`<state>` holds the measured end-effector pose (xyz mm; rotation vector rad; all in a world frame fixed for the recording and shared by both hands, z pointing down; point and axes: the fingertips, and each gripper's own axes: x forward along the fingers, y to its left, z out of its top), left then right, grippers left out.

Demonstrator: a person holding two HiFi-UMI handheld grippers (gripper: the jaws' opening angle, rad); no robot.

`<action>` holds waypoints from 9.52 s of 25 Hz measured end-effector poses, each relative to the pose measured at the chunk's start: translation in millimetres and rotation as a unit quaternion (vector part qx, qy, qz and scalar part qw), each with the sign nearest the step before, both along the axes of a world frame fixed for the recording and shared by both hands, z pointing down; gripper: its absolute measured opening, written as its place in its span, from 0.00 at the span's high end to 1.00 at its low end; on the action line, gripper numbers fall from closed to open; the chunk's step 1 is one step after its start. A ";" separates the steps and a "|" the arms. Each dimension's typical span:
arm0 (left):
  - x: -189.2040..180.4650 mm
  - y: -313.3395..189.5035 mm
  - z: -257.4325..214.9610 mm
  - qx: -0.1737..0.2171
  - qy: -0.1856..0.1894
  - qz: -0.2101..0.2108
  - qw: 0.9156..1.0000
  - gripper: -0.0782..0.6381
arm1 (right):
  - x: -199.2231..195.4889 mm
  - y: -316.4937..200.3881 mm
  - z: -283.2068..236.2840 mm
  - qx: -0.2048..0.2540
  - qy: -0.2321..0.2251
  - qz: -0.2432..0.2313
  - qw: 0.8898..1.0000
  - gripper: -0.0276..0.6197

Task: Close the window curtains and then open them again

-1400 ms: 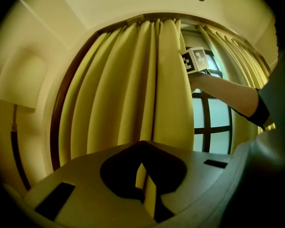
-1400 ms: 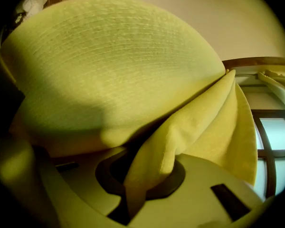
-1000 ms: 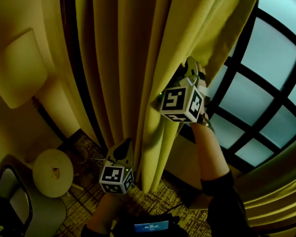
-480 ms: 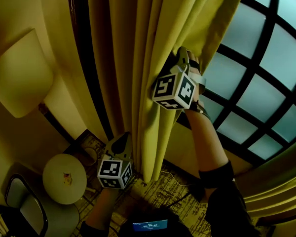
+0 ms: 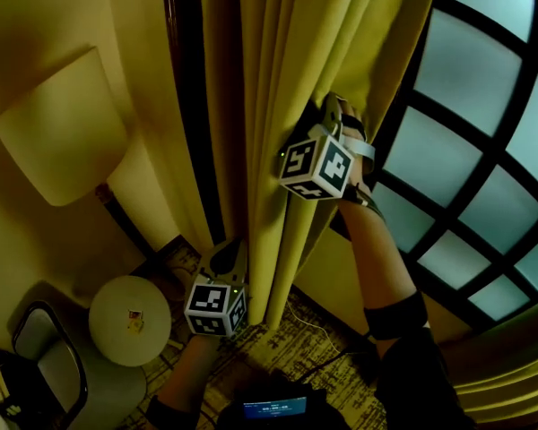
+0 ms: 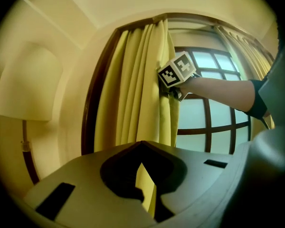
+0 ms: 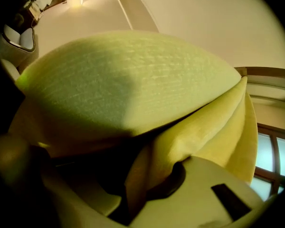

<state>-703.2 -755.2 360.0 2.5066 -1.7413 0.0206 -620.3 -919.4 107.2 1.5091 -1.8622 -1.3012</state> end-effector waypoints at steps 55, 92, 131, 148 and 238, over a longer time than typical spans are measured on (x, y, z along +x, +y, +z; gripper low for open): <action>-165.3 -108.9 22.7 -0.011 0.028 0.066 0.997 0.88 | -153.8 -100.9 16.2 0.000 0.011 0.051 0.999 0.86; 59.2 17.8 109.9 -0.085 -0.021 0.268 0.960 0.88 | 252.3 266.0 256.2 -0.143 -0.380 0.249 0.879 0.72; 111.5 268.1 178.2 -0.126 -0.124 0.293 0.940 0.88 | 299.2 651.7 506.0 -0.320 -0.535 0.359 0.694 0.94; 85.6 267.3 191.3 -0.148 -0.101 0.318 0.931 0.88 | 276.3 657.9 517.9 -0.317 -0.535 0.382 0.683 0.94; 817.6 431.1 -25.0 0.072 -0.018 0.561 0.825 0.47 | 760.8 746.2 403.6 -0.201 -0.508 0.412 0.729 0.94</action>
